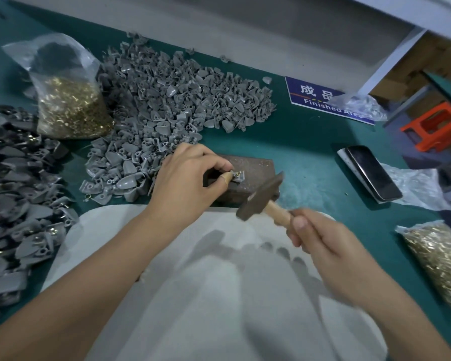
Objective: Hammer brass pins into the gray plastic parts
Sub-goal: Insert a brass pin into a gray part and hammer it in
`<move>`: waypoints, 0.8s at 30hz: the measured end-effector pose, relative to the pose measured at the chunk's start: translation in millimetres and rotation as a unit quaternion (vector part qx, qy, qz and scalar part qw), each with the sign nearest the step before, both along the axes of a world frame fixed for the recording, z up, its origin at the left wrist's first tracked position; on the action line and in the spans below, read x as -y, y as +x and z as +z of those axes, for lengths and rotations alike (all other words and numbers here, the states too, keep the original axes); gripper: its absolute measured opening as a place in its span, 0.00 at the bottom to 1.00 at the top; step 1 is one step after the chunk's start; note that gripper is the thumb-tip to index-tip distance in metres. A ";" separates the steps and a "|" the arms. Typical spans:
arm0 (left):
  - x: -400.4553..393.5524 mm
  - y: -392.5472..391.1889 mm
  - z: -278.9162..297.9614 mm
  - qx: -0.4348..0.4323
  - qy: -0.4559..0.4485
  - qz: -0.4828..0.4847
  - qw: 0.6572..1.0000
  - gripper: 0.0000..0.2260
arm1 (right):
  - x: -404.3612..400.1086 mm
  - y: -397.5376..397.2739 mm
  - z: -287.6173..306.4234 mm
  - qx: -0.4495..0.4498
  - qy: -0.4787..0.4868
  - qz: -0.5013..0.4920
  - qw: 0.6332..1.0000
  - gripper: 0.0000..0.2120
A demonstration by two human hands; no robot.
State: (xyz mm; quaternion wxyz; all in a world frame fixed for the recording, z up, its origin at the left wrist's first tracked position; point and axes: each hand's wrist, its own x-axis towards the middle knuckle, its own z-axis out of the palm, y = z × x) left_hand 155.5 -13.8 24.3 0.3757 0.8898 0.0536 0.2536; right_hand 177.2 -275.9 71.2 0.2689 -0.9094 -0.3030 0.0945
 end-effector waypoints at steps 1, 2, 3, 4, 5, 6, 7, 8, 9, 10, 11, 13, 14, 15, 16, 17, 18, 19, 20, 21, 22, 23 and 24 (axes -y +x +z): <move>-1.1 0.3 0.0 0.003 0.002 0.000 1.000 0.04 | -3.8 3.9 5.2 -0.034 0.056 -0.021 0.998 0.16; -1.7 0.7 -0.3 0.004 0.005 -0.001 1.000 0.04 | -8.7 7.1 10.7 -0.042 0.101 -0.042 0.993 0.14; -2.4 1.1 -0.3 0.003 0.010 0.001 1.000 0.04 | -13.7 10.3 15.3 -0.026 0.123 -0.058 0.990 0.12; -2.6 1.0 -0.3 0.001 0.015 0.004 1.000 0.04 | -18.4 13.9 18.8 0.008 0.118 -0.071 0.990 0.10; -2.6 1.0 -0.3 0.000 0.021 0.007 1.000 0.04 | -23.3 17.6 21.9 0.043 0.091 -0.082 0.992 0.10; -2.3 1.4 -0.5 0.000 0.027 0.009 1.000 0.04 | -27.5 21.1 23.8 0.069 0.055 -0.090 0.992 0.10; -2.1 1.5 -0.8 0.001 0.033 0.010 0.999 0.04 | -32.2 22.9 25.8 0.085 0.025 -0.097 0.991 0.11; -2.4 1.8 -1.1 0.002 0.039 0.011 0.999 0.05 | -37.1 23.3 27.6 0.099 0.003 -0.102 0.990 0.12; -2.4 1.9 -1.3 0.002 0.046 0.011 0.999 0.05 | -42.0 22.8 29.1 0.121 -0.014 -0.104 0.987 0.14; -2.4 2.2 -1.6 0.005 0.050 0.010 0.999 0.05 | -46.5 21.9 29.8 0.150 -0.027 -0.104 0.983 0.15; -2.1 2.6 -2.4 0.010 0.051 0.010 0.999 0.05 | -50.1 21.3 30.5 0.178 -0.036 -0.103 0.978 0.15; -1.3 2.5 -3.7 0.017 0.046 0.014 0.999 0.04 | -55.2 20.0 30.3 0.209 -0.034 -0.102 0.972 0.16; -0.8 2.3 -4.0 0.019 0.045 0.017 0.999 0.04 | -56.3 19.1 28.9 0.215 -0.023 -0.106 0.971 0.16; -0.5 2.1 -4.0 0.021 0.047 0.018 0.999 0.04 | -57.4 16.8 26.9 0.215 -0.011 -0.113 0.970 0.16; -0.6 2.0 -3.8 0.021 0.050 0.018 0.998 0.04 | -58.5 13.9 23.9 0.212 -0.001 -0.121 0.970 0.16; -0.7 2.2 -3.4 0.021 0.054 0.019 0.998 0.04 | -59.3 10.9 20.0 0.208 0.000 -0.128 0.970 0.16; -1.0 2.6 -3.0 0.019 0.056 0.021 0.998 0.04 | -59.6 8.7 16.1 0.202 -0.012 -0.129 0.971 0.16; -1.0 3.0 -2.8 0.017 0.056 0.024 0.998 0.04 | -59.0 7.5 13.1 0.199 -0.039 -0.122 0.972 0.16; -0.7 3.0 -2.9 0.015 0.054 0.029 0.998 0.05 | -57.5 7.2 11.9 0.203 -0.070 -0.114 0.970 0.16; -0.4 3.0 -3.1 0.015 0.051 0.032 0.998 0.04 | -55.8 8.3 13.3 0.215 -0.086 -0.112 0.966 0.15; -0.5 3.1 -3.3 0.016 0.049 0.032 0.998 0.04 | -54.0 10.5 15.6 0.233 -0.080 -0.120 0.962 0.14; -0.6 3.3 -3.5 0.016 0.048 0.029 0.998 0.04 | -52.7 11.5 17.3 0.246 -0.052 -0.136 0.958 0.13; -0.9 3.5 -3.5 0.015 0.047 0.026 0.998 0.04 | -53.0 11.1 18.0 0.253 -0.016 -0.151 0.956 0.13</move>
